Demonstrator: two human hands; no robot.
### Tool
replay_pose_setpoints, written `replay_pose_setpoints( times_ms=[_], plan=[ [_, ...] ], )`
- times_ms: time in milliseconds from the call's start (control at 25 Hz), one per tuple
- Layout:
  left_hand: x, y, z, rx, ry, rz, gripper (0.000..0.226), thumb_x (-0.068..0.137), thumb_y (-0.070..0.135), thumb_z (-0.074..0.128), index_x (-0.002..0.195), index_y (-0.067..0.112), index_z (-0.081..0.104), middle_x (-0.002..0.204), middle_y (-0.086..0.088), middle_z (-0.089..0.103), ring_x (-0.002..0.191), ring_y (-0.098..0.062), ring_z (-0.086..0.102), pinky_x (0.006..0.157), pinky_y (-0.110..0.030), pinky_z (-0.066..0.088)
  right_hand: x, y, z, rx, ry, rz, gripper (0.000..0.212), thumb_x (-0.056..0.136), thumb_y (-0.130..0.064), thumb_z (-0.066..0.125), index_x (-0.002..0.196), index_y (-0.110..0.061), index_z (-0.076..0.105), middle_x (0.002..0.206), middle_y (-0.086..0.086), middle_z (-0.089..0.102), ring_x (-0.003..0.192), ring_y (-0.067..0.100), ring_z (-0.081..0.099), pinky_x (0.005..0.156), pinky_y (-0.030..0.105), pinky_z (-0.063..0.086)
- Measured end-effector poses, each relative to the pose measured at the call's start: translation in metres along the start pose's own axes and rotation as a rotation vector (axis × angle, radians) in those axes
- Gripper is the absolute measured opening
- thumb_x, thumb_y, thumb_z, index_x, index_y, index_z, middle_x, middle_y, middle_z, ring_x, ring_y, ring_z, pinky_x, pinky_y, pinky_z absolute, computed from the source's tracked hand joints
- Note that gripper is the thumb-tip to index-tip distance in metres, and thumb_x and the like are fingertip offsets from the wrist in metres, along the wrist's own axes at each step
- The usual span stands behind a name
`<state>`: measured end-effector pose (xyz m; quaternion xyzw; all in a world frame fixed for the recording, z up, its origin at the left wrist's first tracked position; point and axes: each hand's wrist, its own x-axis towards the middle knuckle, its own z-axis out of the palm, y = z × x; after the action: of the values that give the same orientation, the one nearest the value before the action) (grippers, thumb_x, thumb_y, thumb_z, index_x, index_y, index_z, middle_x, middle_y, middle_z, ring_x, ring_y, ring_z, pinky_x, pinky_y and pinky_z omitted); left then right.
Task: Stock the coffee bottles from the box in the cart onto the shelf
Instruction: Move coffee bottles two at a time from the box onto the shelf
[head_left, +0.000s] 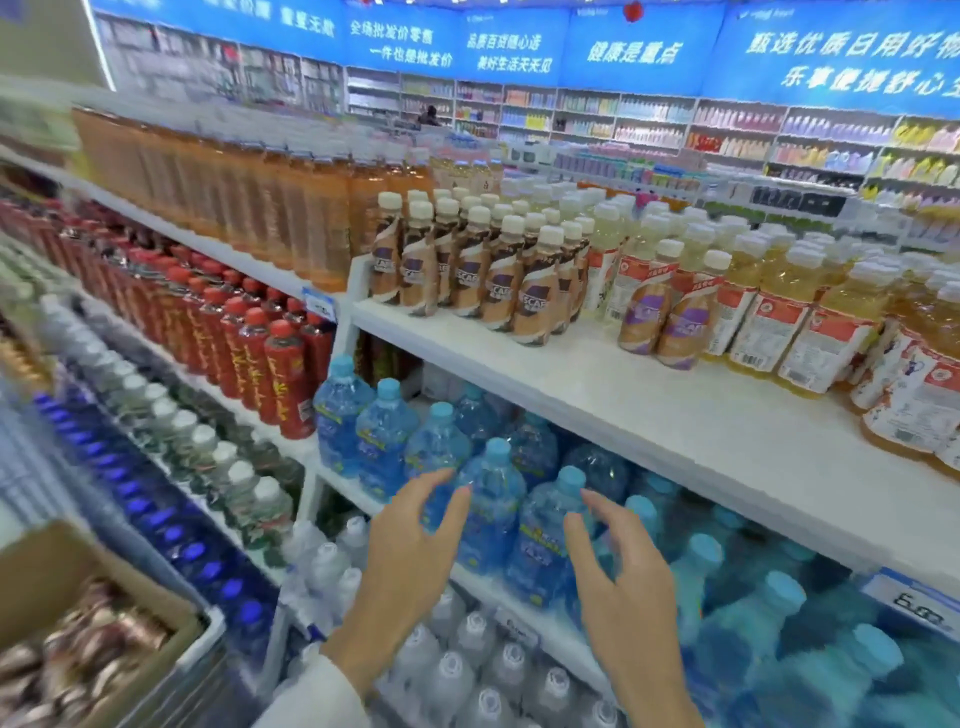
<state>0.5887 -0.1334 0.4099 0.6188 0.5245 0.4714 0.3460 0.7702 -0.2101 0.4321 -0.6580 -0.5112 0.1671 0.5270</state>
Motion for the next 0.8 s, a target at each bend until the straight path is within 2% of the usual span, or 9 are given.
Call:
replay_pose_setpoints(
  times_ms=[200, 240, 320, 360, 440, 520, 560, 680, 800],
  plan=[
    [-0.064, -0.076, -0.073, 0.043, 0.127, -0.273, 0.013, 0.094, 0.05, 0.058, 0.106, 0.055, 0.057, 0.106, 0.034, 0.062, 0.094, 0.014, 0.06, 0.08, -0.011, 0.044, -0.052, 0.03, 0.104, 0.034, -0.251, 0.093, 0.037, 0.083, -0.054, 0.066, 0.113, -0.033, 0.069, 0.119, -0.021, 0.066, 0.113, 0.002, 0.061, 0.102, 0.042, 0.05],
    [-0.075, -0.092, -0.089, 0.07, 0.173, -0.309, 0.012, 0.094, 0.048, 0.059, 0.105, 0.053, 0.059, 0.1, 0.028, 0.066, 0.091, 0.009, 0.063, 0.077, -0.013, 0.044, -0.062, 0.034, 0.126, 0.025, -0.317, 0.116, 0.034, 0.083, -0.054, 0.067, 0.112, -0.036, 0.067, 0.123, -0.011, 0.068, 0.115, 0.008, 0.062, 0.102, 0.037, 0.05],
    [-0.09, -0.118, -0.111, 0.124, 0.184, -0.394, 0.013, 0.096, 0.045, 0.06, 0.108, 0.049, 0.061, 0.089, 0.019, 0.067, 0.089, -0.003, 0.066, 0.075, -0.019, 0.048, -0.073, 0.039, 0.155, 0.032, -0.422, 0.186, 0.03, 0.084, -0.048, 0.068, 0.111, -0.036, 0.064, 0.128, 0.001, 0.067, 0.11, 0.002, 0.06, 0.095, 0.01, 0.045],
    [-0.097, -0.132, -0.124, 0.144, 0.199, -0.443, 0.015, 0.095, 0.045, 0.06, 0.109, 0.05, 0.06, 0.092, 0.018, 0.068, 0.091, -0.005, 0.066, 0.078, -0.023, 0.051, -0.078, 0.039, 0.172, 0.042, -0.514, 0.199, 0.031, 0.085, -0.047, 0.066, 0.114, -0.036, 0.062, 0.127, -0.003, 0.067, 0.104, -0.007, 0.057, 0.089, 0.0, 0.039],
    [-0.11, -0.159, -0.152, 0.128, 0.284, -0.538, 0.015, 0.093, 0.042, 0.064, 0.107, 0.045, 0.06, 0.103, 0.017, 0.07, 0.097, -0.002, 0.065, 0.086, -0.021, 0.052, -0.093, 0.031, 0.212, -0.036, -0.726, 0.254, 0.039, 0.09, -0.031, 0.068, 0.115, -0.059, 0.059, 0.111, -0.029, 0.064, 0.102, -0.006, 0.056, 0.083, -0.007, 0.032],
    [-0.119, -0.183, -0.176, 0.094, 0.359, -0.622, 0.013, 0.092, 0.039, 0.068, 0.104, 0.04, 0.066, 0.104, 0.019, 0.073, 0.097, 0.007, 0.064, 0.081, -0.011, 0.049, -0.109, 0.045, 0.251, -0.084, -0.629, 0.207, 0.081, 0.075, 0.008, 0.078, 0.081, -0.071, 0.062, 0.078, -0.033, 0.064, 0.094, 0.026, 0.068, 0.084, 0.001, 0.034],
    [-0.122, -0.194, -0.188, 0.083, 0.385, -0.651, 0.012, 0.091, 0.039, 0.068, 0.103, 0.041, 0.067, 0.102, 0.023, 0.073, 0.097, 0.011, 0.063, 0.081, -0.011, 0.049, -0.118, 0.053, 0.271, -0.103, -0.574, 0.218, 0.084, 0.065, 0.014, 0.079, 0.07, -0.068, 0.063, 0.073, -0.026, 0.065, 0.089, 0.034, 0.07, 0.085, 0.007, 0.036],
    [-0.125, -0.224, -0.225, 0.037, 0.43, -0.752, 0.009, 0.092, 0.039, 0.067, 0.099, 0.045, 0.067, 0.102, 0.028, 0.072, 0.099, 0.011, 0.062, 0.089, -0.022, 0.052, -0.131, 0.046, 0.326, -0.109, -0.673, 0.277, 0.066, 0.072, -0.001, 0.087, 0.077, -0.064, 0.067, 0.09, -0.007, 0.074, 0.097, 0.03, 0.07, 0.087, 0.02, 0.047],
    [-0.119, -0.253, -0.257, 0.028, 0.454, -0.832, 0.014, 0.095, 0.039, 0.064, 0.108, 0.037, 0.067, 0.108, 0.021, 0.07, 0.105, 0.003, 0.063, 0.095, -0.029, 0.052, -0.125, 0.023, 0.354, -0.126, -0.836, 0.39, 0.028, 0.08, -0.027, 0.083, 0.085, -0.052, 0.07, 0.101, -0.01, 0.073, 0.102, 0.015, 0.065, 0.1, 0.035, 0.048]
  ],
)
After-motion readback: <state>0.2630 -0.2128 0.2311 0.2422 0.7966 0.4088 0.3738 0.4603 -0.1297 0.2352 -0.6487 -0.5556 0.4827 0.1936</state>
